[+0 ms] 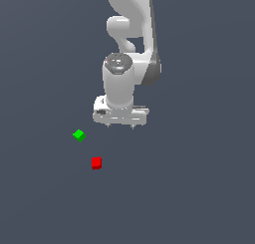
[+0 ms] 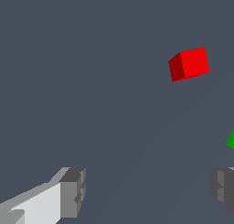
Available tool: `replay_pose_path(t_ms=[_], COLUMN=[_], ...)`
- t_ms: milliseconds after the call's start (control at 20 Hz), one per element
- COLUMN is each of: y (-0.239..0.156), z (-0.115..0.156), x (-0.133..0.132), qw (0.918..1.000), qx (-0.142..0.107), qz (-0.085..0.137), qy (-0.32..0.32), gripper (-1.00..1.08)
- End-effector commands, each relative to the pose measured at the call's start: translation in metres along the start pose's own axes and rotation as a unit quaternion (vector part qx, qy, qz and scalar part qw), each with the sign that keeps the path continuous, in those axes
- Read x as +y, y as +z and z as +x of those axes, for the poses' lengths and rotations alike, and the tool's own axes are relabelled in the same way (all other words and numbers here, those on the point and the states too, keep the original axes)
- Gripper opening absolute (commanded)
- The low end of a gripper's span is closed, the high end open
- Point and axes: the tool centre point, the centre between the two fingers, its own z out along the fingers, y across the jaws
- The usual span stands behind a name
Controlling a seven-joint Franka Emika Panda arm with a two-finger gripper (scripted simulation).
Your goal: Stack the red cube on top of the green cube.
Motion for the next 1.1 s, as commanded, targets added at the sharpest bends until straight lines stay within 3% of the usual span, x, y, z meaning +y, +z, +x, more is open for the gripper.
replay_pose_path(t_ms=[0, 500, 1050], y=[0.0, 0.014, 0.052], z=[0.0, 0.015, 0.063], x=[0.0, 0.018, 0.065], qw=[1.0, 0.9999, 0.9981], qx=[0.0, 0.002, 0.008], qz=[0.0, 0.002, 0.006], qy=[0.0, -0.016, -0.061], gripper=[1.0, 1.0, 1.0])
